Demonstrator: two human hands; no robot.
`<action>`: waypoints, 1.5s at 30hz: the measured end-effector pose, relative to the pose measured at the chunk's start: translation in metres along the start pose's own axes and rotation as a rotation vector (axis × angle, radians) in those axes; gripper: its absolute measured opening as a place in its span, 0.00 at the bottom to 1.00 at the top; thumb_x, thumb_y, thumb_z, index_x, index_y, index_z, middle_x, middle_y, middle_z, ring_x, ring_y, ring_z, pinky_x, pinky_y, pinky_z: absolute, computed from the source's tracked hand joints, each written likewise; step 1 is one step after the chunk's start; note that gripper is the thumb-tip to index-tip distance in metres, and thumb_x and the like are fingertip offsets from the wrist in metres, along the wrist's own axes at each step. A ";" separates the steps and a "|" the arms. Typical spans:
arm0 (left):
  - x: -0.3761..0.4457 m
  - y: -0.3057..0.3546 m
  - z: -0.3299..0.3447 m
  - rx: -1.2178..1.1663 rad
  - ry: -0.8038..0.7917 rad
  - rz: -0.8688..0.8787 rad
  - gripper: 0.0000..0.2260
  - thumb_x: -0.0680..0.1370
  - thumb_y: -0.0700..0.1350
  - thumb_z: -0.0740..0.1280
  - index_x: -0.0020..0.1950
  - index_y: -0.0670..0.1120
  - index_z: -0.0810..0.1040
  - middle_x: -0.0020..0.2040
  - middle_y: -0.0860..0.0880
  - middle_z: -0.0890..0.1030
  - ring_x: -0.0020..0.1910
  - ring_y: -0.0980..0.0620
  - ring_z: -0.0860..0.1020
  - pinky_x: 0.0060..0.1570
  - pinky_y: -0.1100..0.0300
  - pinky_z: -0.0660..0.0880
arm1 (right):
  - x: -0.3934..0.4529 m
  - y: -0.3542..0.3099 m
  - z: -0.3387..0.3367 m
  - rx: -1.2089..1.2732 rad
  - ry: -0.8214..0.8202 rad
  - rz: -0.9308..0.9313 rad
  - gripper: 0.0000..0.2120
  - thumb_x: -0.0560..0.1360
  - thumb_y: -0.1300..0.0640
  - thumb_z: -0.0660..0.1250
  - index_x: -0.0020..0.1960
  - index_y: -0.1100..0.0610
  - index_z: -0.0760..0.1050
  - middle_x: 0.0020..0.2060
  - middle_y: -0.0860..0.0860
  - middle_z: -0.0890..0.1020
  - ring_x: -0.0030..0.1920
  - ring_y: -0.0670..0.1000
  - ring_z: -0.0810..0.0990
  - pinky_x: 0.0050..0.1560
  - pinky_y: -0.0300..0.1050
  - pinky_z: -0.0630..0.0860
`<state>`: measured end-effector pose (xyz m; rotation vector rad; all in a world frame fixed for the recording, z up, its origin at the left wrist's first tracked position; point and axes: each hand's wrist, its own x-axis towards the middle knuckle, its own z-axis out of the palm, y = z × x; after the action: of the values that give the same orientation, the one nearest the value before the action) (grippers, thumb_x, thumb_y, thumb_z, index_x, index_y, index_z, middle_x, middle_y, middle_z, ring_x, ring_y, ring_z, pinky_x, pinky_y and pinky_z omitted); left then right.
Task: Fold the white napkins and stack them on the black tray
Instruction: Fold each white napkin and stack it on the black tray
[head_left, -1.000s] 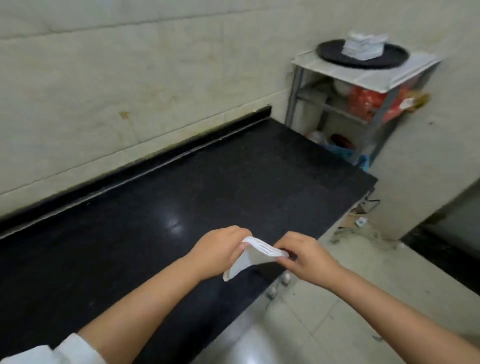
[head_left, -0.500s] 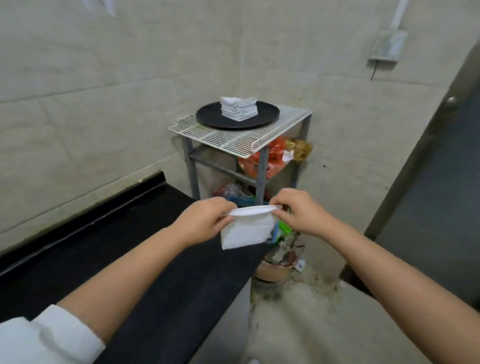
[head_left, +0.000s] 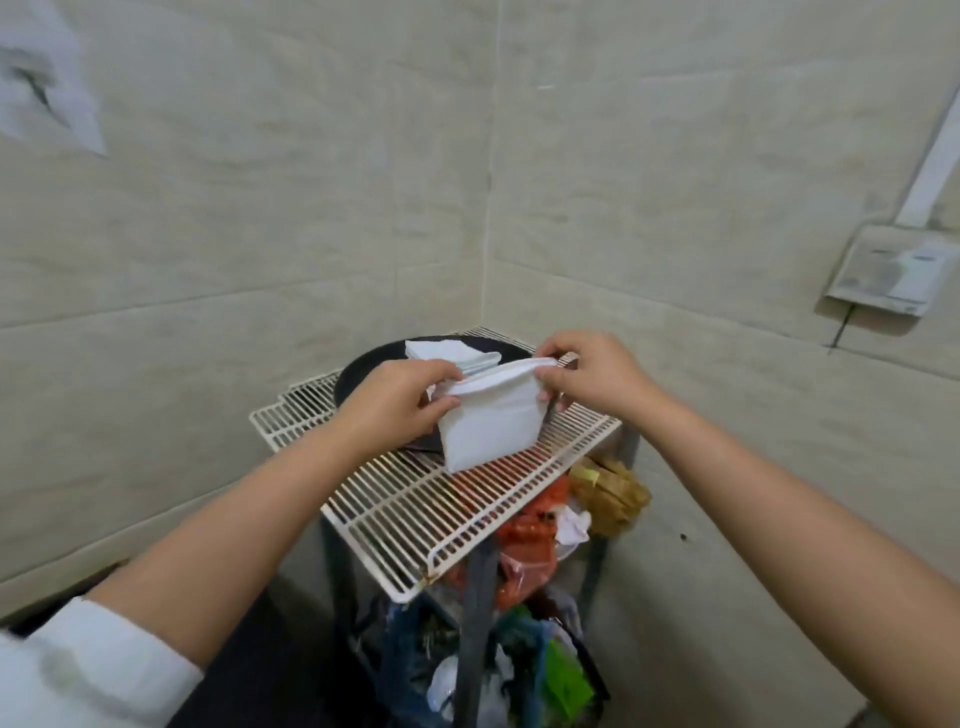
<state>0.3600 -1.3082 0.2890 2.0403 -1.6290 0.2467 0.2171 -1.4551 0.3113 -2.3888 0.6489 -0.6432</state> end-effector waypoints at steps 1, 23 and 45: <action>0.016 -0.003 0.002 0.022 0.001 -0.031 0.14 0.78 0.43 0.64 0.63 0.41 0.75 0.53 0.43 0.82 0.49 0.47 0.80 0.47 0.63 0.67 | 0.020 0.005 -0.002 0.022 -0.016 0.002 0.11 0.74 0.69 0.61 0.38 0.55 0.73 0.27 0.52 0.77 0.17 0.37 0.73 0.22 0.26 0.70; 0.145 -0.069 0.111 0.301 -0.031 -0.663 0.14 0.78 0.39 0.62 0.64 0.41 0.75 0.60 0.42 0.79 0.60 0.44 0.76 0.58 0.59 0.68 | 0.248 0.151 0.070 -0.108 -0.436 -0.561 0.07 0.74 0.64 0.63 0.50 0.65 0.78 0.50 0.59 0.77 0.51 0.56 0.75 0.47 0.37 0.63; 0.009 -0.010 0.025 0.644 -0.165 -1.046 0.16 0.80 0.47 0.55 0.66 0.42 0.69 0.64 0.42 0.72 0.61 0.42 0.73 0.55 0.51 0.72 | 0.144 0.032 0.064 -0.344 -0.327 -0.655 0.14 0.77 0.59 0.56 0.60 0.60 0.74 0.60 0.59 0.77 0.59 0.61 0.74 0.53 0.50 0.73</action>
<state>0.3676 -1.3267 0.2683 3.1527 -0.3581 0.2270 0.3547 -1.5348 0.2868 -2.9554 -0.2008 -0.3900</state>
